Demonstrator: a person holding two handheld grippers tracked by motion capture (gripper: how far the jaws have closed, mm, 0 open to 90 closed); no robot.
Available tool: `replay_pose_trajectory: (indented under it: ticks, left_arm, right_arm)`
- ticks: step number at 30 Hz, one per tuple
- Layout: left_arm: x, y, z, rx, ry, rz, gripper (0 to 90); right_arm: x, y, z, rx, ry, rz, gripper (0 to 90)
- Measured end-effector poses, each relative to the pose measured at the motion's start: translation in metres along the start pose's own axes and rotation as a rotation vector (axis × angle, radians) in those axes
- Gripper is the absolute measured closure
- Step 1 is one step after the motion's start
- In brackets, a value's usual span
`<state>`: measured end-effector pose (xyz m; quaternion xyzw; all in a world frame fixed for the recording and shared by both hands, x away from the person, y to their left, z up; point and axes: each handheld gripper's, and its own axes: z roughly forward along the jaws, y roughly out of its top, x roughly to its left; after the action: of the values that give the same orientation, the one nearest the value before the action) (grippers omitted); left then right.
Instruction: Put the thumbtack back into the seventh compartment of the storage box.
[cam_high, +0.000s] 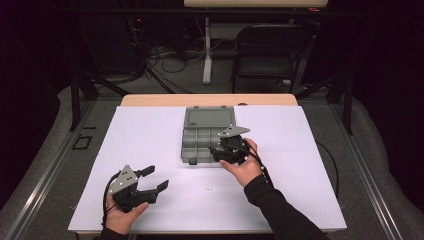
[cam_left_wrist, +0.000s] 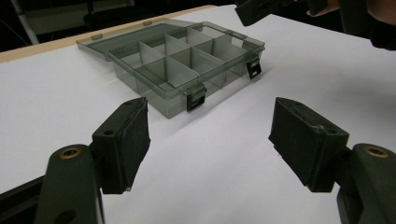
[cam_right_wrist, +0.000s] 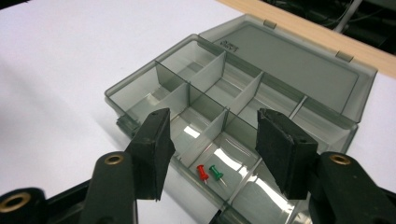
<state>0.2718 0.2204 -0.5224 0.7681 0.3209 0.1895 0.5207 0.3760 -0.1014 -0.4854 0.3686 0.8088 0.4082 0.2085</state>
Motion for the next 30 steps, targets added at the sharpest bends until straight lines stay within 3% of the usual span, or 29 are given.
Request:
replay_pose_trajectory:
  ticks: [6, 9, 20, 30]
  left_arm:
    - [0.002, 0.0, -0.001, -0.007, 0.008, -0.011, 28.1]
    - [0.002, 0.0, 0.0, -0.002, 0.01, -0.007, 28.1]
    - [0.001, 0.0, 0.0, -0.003, 0.015, -0.01, 28.1]
    - [0.002, 0.0, 0.001, -0.001, 0.015, -0.012, 28.1]
  right_arm:
    - [0.007, -0.004, -0.02, -0.05, 0.015, -0.016, 44.2]
    - [0.009, -0.008, -0.026, -0.04, 0.03, -0.015, 43.8]
    - [0.015, -0.035, -0.048, -0.095, 0.045, -0.009, 41.7]
    - [0.016, -0.059, -0.056, -0.118, 0.06, 0.009, 41.0]
